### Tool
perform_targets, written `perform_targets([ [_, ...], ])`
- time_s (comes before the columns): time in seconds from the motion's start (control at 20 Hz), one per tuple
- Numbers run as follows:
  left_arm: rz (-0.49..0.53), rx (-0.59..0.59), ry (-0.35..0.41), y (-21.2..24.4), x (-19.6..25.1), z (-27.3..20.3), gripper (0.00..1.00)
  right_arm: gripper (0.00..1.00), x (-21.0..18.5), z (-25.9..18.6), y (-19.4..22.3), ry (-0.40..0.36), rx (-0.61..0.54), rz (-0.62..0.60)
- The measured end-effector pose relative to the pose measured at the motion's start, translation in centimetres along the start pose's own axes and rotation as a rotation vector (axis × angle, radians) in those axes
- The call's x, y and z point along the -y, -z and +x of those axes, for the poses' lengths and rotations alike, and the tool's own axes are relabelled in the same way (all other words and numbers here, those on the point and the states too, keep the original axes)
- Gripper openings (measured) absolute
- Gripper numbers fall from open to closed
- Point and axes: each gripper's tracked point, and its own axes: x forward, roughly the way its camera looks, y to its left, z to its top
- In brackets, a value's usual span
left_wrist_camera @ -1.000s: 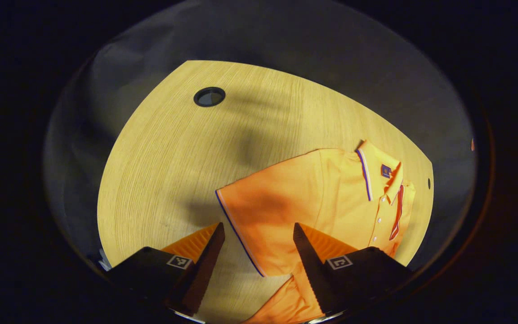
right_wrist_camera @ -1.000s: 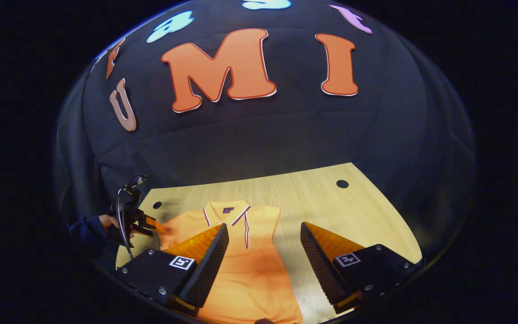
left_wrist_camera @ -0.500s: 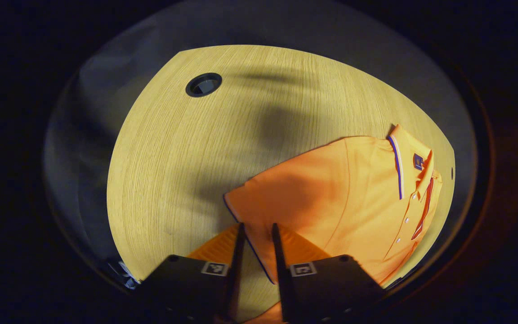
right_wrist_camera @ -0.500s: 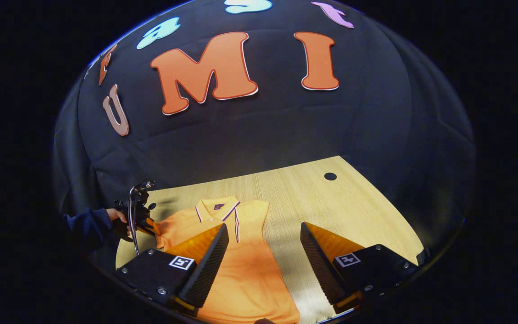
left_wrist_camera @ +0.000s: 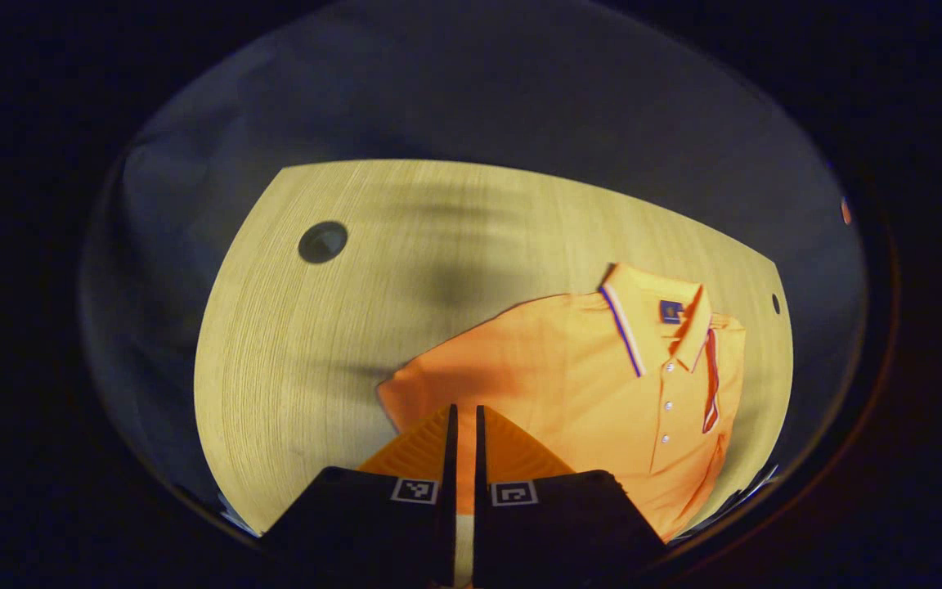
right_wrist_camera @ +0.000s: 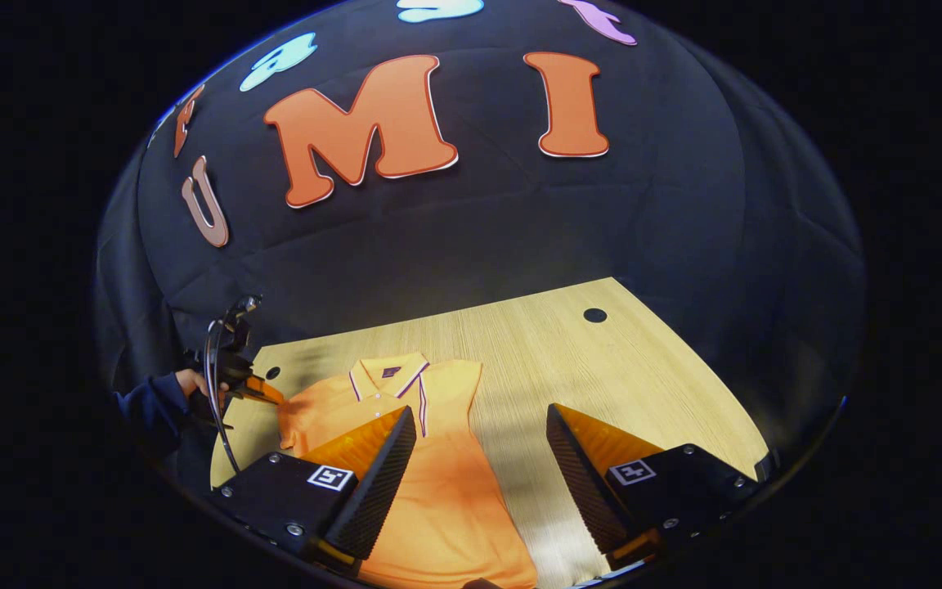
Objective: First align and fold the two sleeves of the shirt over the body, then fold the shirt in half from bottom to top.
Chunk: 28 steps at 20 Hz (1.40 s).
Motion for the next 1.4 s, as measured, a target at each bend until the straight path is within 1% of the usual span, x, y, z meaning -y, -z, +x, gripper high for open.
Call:
perform_targets([
  [0.05,0.006,0.008,0.011,-0.2,0.7,-0.4,0.09,0.98,-0.1,0.0,0.0,-0.005,-0.003,-0.002],
  [0.15,0.002,-0.032,-0.025,0.7,0.1,0.0,0.07,0.98,-0.1,0.1,0.2,-0.012,-0.010,-0.014],
  [0.2,-0.006,-0.049,-0.022,0.9,0.1,0.3,0.06,0.98,0.1,0.1,0.4,-0.007,-0.011,-0.024],
  [0.25,-0.010,-0.090,-0.067,2.2,-1.5,0.8,0.09,0.98,0.4,0.0,0.6,-0.006,-0.019,-0.032],
  [0.35,-0.060,-0.127,-0.111,2.9,-3.5,1.5,0.11,0.98,0.9,0.0,1.1,-0.001,-0.037,-0.035],
  [0.4,-0.075,-0.144,-0.118,3.4,-4.1,1.8,0.21,0.98,1.2,0.1,1.3,0.003,-0.041,-0.032],
  [0.45,-0.080,-0.158,-0.129,3.9,-4.8,2.2,0.45,0.98,1.4,0.1,1.4,0.003,-0.045,-0.027],
  [0.5,-0.091,-0.172,-0.121,4.2,-4.6,2.7,0.69,0.98,1.5,0.2,1.5,0.004,-0.050,-0.019],
  [0.55,-0.095,-0.200,-0.144,4.8,-5.0,3.1,0.67,0.98,1.4,0.4,1.5,0.002,-0.056,-0.012],
  [0.65,-0.114,-0.229,-0.161,5.5,-5.2,3.9,0.65,0.98,1.4,0.7,1.3,0.000,-0.052,-0.010],
  [0.7,-0.132,-0.248,-0.146,5.8,-5.0,4.2,0.65,0.98,1.4,0.6,1.4,0.000,-0.053,-0.013],
  [0.75,-0.137,-0.216,-0.143,5.3,-4.8,4.3,0.64,0.98,1.6,0.7,1.5,0.004,-0.055,-0.016],
  [0.8,-0.142,-0.196,-0.134,4.8,-4.5,4.7,0.37,0.98,1.8,0.7,1.6,0.010,-0.061,-0.020],
  [0.85,-0.107,-0.208,-0.127,5.0,-4.1,4.5,0.10,0.98,2.0,0.8,1.8,0.016,-0.066,-0.021],
  [0.9,-0.112,-0.180,-0.104,4.8,-3.9,5.2,0.15,0.98,2.0,1.0,2.0,0.016,-0.071,-0.021],
  [0.95,-0.100,-0.182,-0.076,4.6,-3.2,4.4,0.05,0.98,2.1,1.1,2.1,0.017,-0.075,-0.017],
  [1.0,-0.092,-0.165,-0.058,4.1,-2.9,4.0,0.05,0.98,1.9,1.2,2.2,0.012,-0.079,-0.015],
  [1.15,-0.016,-0.062,-0.044,1.3,-1.4,2.2,0.06,0.98,1.8,1.6,2.4,0.009,-0.087,-0.021],
  [1.25,0.049,-0.033,-0.049,0.2,-0.2,0.9,0.05,0.98,1.4,1.7,2.3,-0.005,-0.091,-0.021],
  [1.4,0.112,-0.016,-0.043,-0.6,2.4,-0.2,0.05,0.98,1.0,1.9,2.3,-0.017,-0.091,-0.031],
])
